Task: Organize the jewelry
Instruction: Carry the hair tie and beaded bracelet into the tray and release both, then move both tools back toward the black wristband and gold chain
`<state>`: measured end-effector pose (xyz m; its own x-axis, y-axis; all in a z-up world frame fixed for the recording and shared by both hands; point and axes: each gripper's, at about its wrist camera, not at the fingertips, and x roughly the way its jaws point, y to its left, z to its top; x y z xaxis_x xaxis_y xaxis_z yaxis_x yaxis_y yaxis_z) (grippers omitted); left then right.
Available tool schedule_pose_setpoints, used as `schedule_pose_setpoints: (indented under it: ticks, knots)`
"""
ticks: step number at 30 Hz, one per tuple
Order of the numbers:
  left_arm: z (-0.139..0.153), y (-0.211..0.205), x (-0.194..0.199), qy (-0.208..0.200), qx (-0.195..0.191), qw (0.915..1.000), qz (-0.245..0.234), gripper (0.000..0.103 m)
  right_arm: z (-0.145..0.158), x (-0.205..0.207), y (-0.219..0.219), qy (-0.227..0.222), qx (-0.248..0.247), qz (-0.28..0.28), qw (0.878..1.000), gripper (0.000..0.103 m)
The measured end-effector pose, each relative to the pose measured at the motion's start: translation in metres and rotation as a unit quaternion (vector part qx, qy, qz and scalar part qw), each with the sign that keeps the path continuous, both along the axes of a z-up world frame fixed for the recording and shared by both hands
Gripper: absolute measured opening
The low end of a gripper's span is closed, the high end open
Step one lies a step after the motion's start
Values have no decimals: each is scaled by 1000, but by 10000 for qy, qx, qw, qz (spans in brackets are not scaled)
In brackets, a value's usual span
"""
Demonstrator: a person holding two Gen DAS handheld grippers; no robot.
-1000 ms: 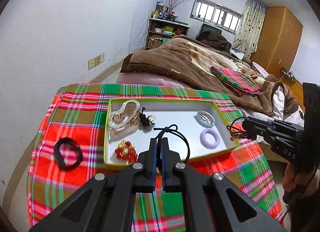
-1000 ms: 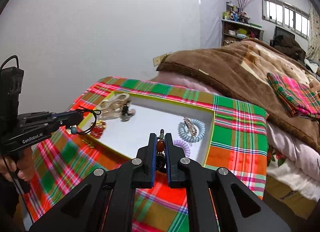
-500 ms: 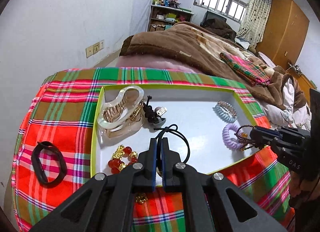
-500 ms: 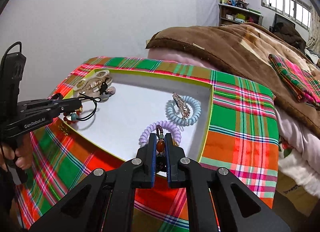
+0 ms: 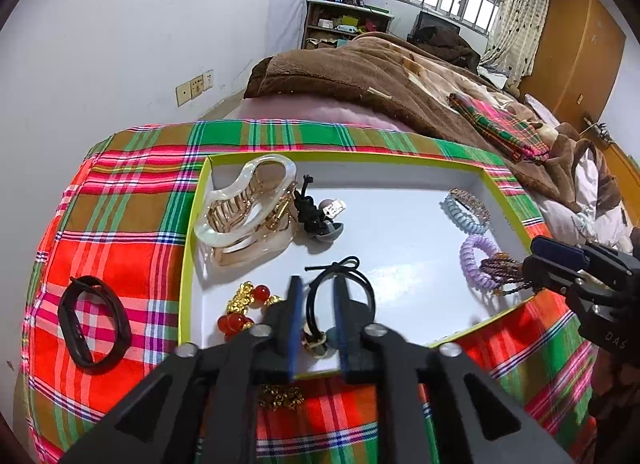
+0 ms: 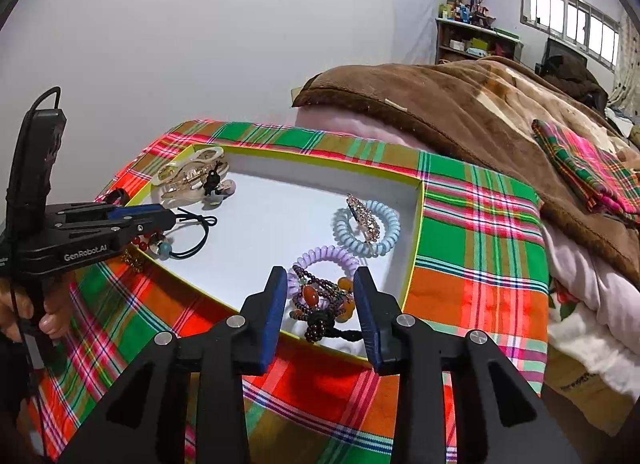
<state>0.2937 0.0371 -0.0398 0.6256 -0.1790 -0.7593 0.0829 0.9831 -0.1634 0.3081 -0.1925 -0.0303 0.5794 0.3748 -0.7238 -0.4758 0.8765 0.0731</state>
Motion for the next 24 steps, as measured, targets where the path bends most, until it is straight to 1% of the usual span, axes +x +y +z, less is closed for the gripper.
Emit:
schedule_pose_setpoints:
  ticks: [1, 10, 19, 24]
  knots:
    - [2, 1, -2, -18, -20, 10000, 20, 25, 2, -2, 0, -22, -12, -16, 10000, 35]
    - [25, 3, -26, -229, -129, 9996, 84, 25, 23, -30, 5, -263, -60, -12, 9996, 36]
    - [43, 6, -72, -392, -142, 9990, 129, 25, 42, -73, 9, -376, 14, 15, 9993, 36]
    - [47, 13, -99, -428, -177, 9986, 261, 25, 43, -101, 14, -353, 20, 30, 9994, 36]
